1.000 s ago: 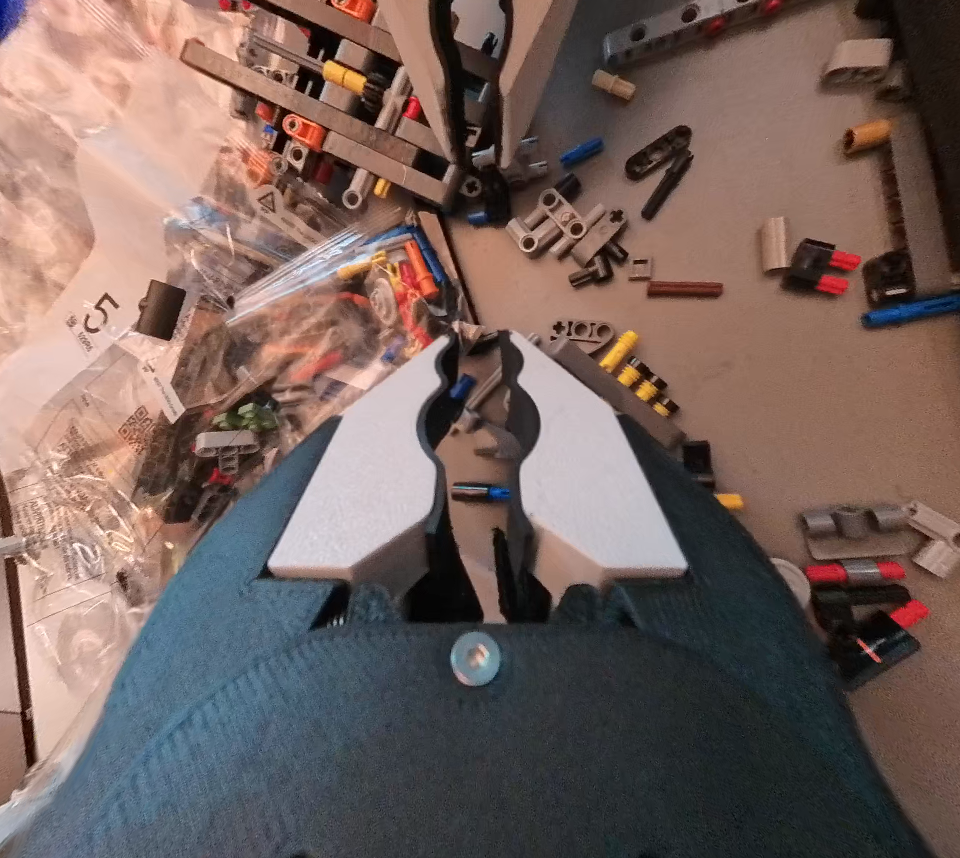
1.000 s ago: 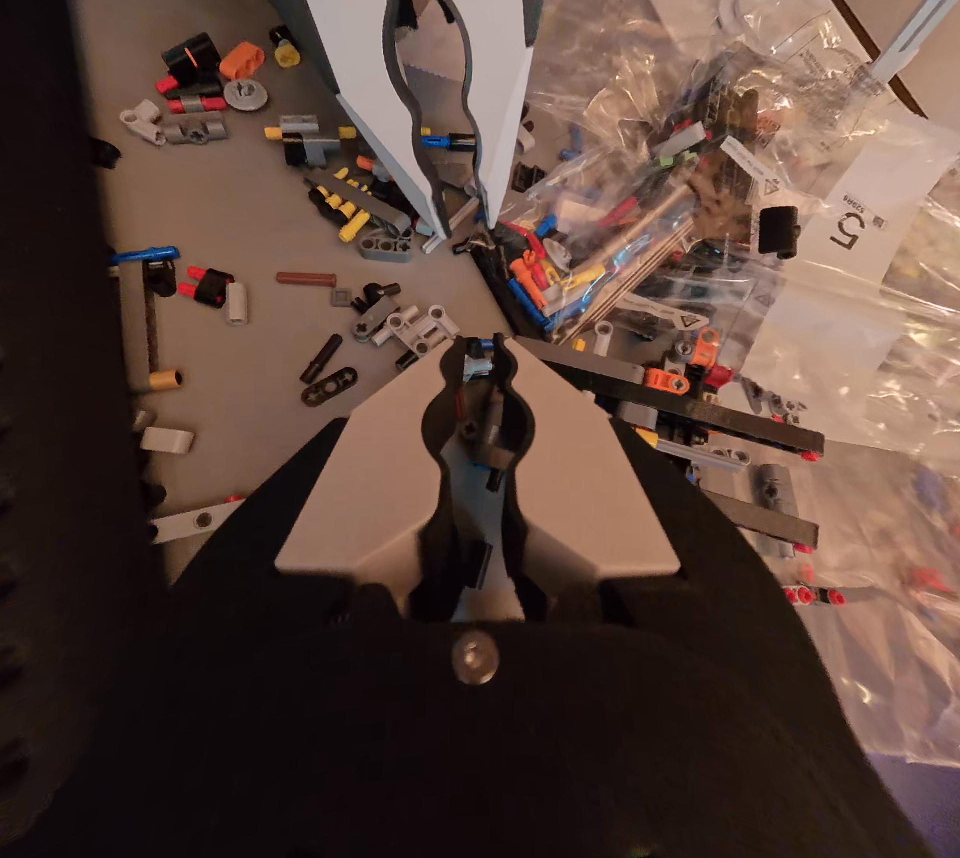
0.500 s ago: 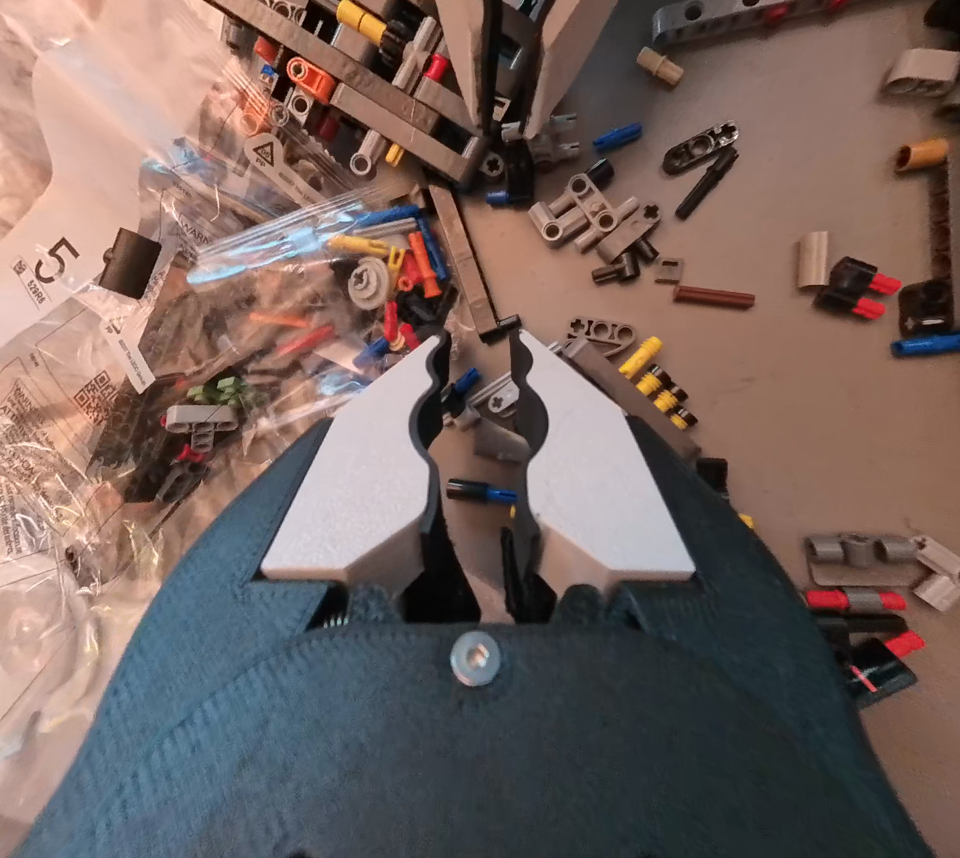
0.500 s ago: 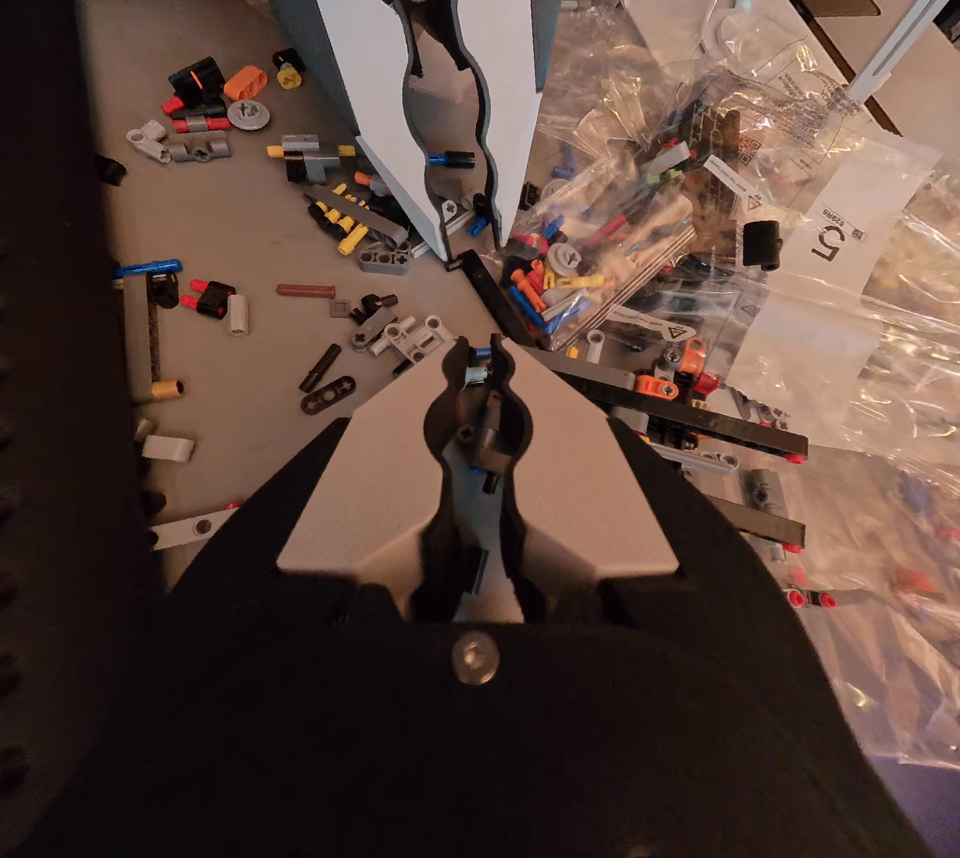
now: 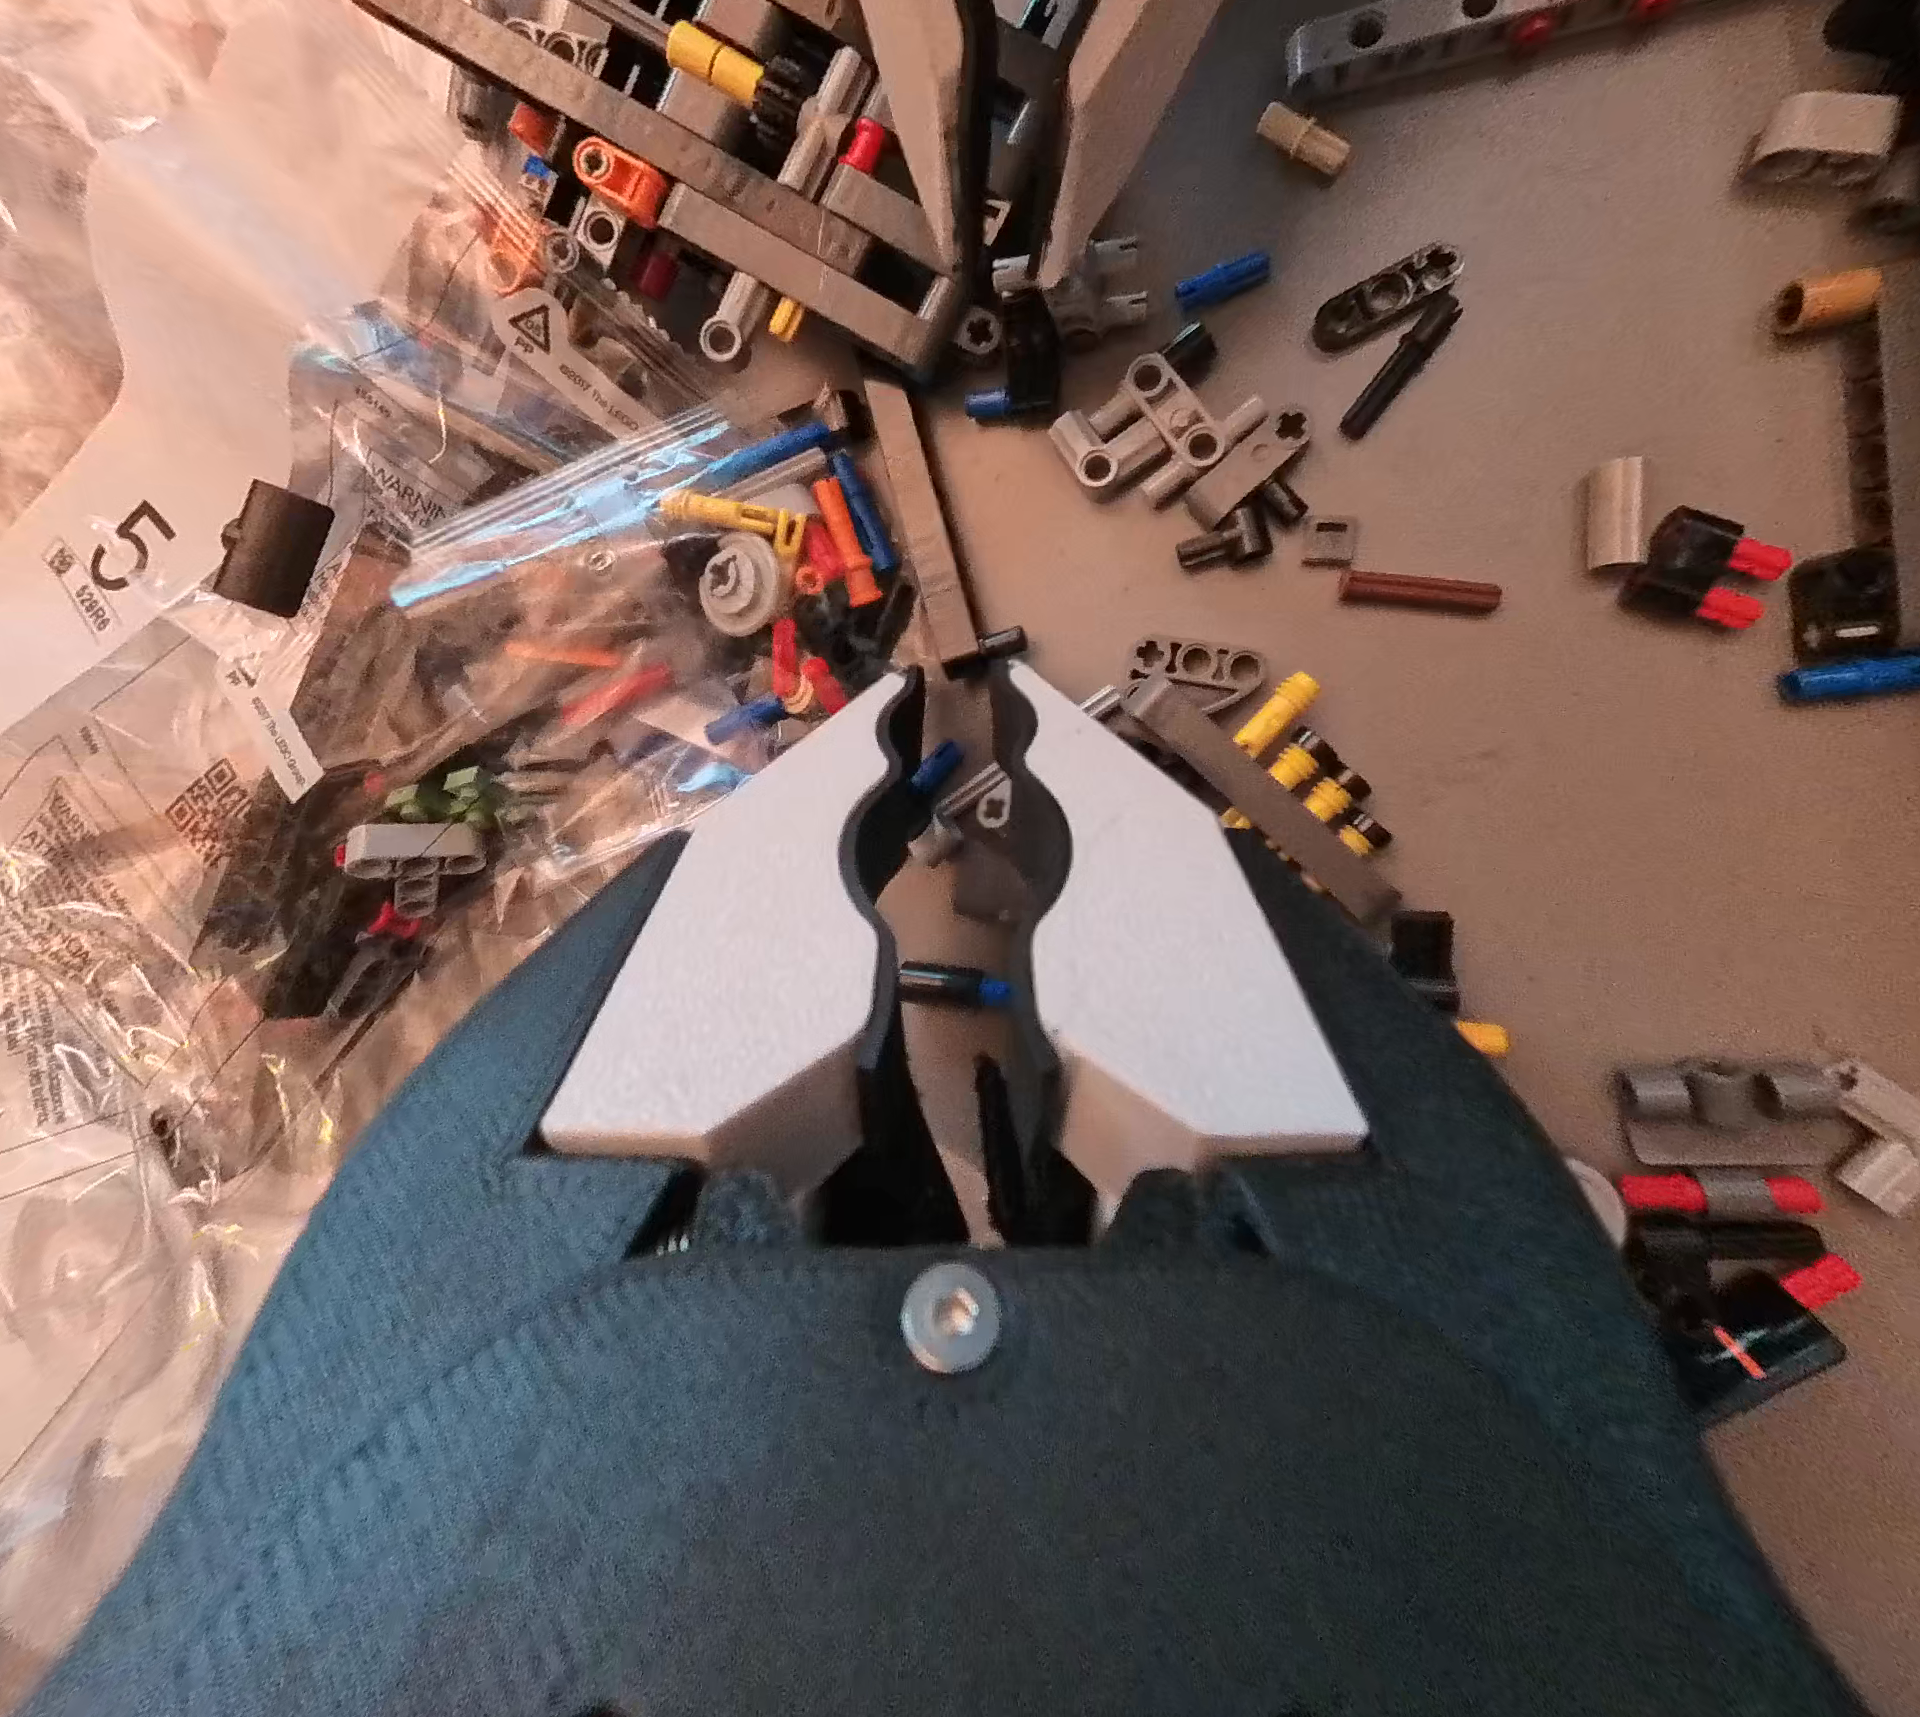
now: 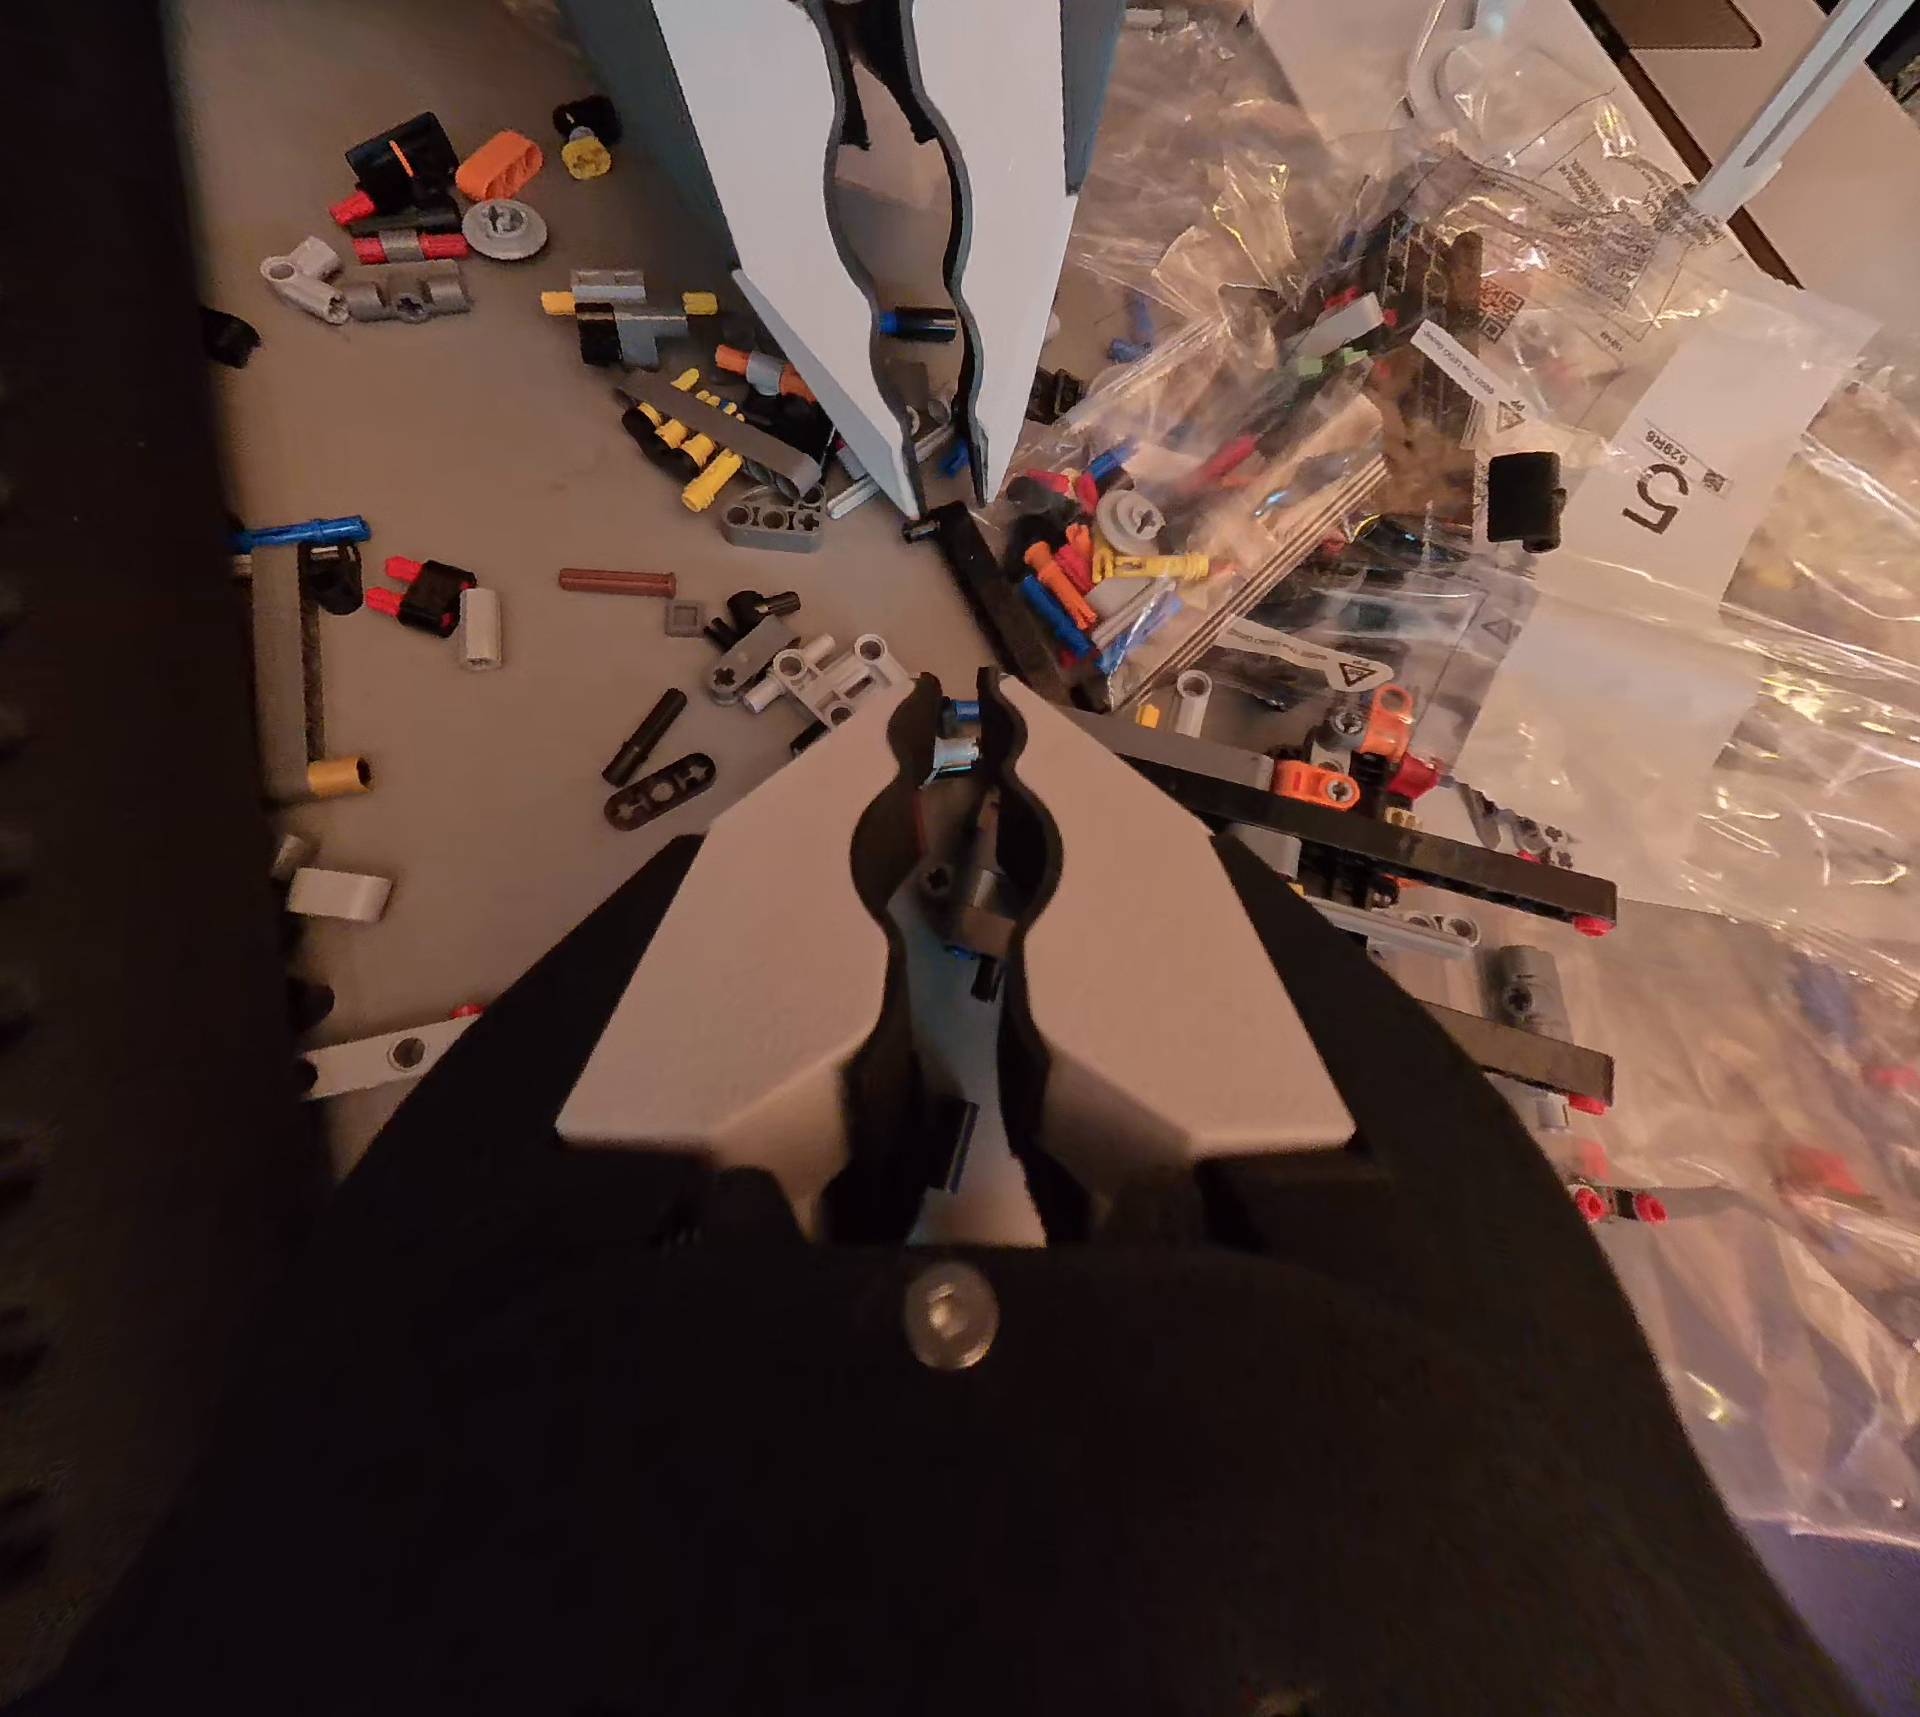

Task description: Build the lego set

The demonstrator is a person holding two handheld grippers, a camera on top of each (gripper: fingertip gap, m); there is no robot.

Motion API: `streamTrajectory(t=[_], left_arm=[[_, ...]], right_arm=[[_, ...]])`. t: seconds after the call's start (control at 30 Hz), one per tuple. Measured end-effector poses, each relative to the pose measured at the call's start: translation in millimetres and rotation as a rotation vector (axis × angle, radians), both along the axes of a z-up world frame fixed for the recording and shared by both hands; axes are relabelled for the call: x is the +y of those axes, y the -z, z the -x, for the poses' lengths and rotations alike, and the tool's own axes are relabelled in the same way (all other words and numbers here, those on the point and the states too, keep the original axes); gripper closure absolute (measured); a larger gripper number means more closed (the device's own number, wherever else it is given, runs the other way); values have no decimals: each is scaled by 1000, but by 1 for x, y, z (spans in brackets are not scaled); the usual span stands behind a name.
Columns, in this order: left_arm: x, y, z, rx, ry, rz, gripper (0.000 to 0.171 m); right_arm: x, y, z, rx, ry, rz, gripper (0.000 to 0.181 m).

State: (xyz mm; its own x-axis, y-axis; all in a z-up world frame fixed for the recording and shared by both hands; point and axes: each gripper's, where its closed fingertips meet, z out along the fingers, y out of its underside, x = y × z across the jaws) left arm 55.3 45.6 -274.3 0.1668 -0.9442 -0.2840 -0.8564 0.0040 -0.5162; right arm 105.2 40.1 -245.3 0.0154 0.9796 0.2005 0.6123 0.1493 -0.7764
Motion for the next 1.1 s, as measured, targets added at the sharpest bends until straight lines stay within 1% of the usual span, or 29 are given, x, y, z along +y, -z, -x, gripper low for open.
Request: streamTrajectory(t=[0.1,0.2,0.27,0.53,0.7,0.8,0.9,0.93,1.0,1.1], left_arm=[[-3,1,-4,-9,9,15,158],[-1,3,-9,-16,3,18,159],[-1,4,-12,-13,13,7,165],[-5,-1,-11,-11,41,-6,166],[-6,-10,-8,-53,38,3,166],[-8,-16,-10,-107,42,29,167],[-10,-26,-13,-172,47,46,167],[-11,-30,-15,-201,51,53,171],[-13,-37,-18,-245,54,61,171],[-16,-39,-21,-255,59,77,171]], right_arm=[[-1,1,0,-3,-5,0,177],[-1,1,1,-6,-8,-3,177],[-1,1,1,-4,-7,-4,177],[2,0,0,0,6,-9,177],[3,-3,0,16,13,-16,178],[2,-5,2,27,7,-39,175],[2,-4,6,6,-1,-105,172],[1,-3,8,-2,-8,-131,171],[0,-2,12,-17,-14,-177,167],[1,2,15,-45,-16,-215,166]])
